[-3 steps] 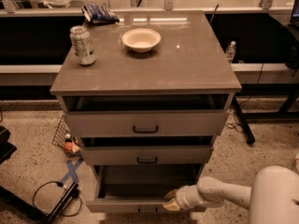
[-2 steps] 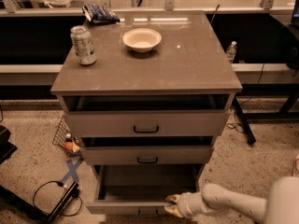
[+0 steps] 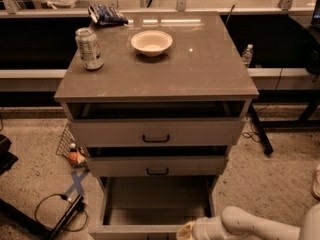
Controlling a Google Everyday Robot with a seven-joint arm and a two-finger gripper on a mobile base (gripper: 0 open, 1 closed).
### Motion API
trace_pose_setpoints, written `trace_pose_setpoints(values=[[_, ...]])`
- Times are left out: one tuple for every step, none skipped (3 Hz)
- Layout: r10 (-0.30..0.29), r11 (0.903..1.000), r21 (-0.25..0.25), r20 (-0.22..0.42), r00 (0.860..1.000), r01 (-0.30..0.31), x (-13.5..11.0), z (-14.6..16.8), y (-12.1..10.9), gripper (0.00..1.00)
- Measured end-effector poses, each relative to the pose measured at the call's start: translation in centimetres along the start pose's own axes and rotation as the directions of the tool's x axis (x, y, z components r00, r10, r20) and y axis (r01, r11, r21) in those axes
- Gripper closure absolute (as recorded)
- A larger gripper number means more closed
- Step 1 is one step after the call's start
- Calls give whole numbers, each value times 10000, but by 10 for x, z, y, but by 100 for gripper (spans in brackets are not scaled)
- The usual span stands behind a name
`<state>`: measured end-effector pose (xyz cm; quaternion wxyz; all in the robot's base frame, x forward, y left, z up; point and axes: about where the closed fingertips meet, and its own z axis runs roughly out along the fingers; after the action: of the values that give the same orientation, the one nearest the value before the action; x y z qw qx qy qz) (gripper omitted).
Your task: Open bottom drawer
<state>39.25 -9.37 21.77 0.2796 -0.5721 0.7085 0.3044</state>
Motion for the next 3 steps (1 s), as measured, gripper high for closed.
trace_pose_setpoints(values=[[-28, 10000, -34, 28, 10000, 28, 0, -1, 3, 100], [-28, 10000, -69, 42, 10000, 29, -1, 1, 4, 85], [-21, 9999, -100, 58, 10000, 21, -1, 3, 5, 62]])
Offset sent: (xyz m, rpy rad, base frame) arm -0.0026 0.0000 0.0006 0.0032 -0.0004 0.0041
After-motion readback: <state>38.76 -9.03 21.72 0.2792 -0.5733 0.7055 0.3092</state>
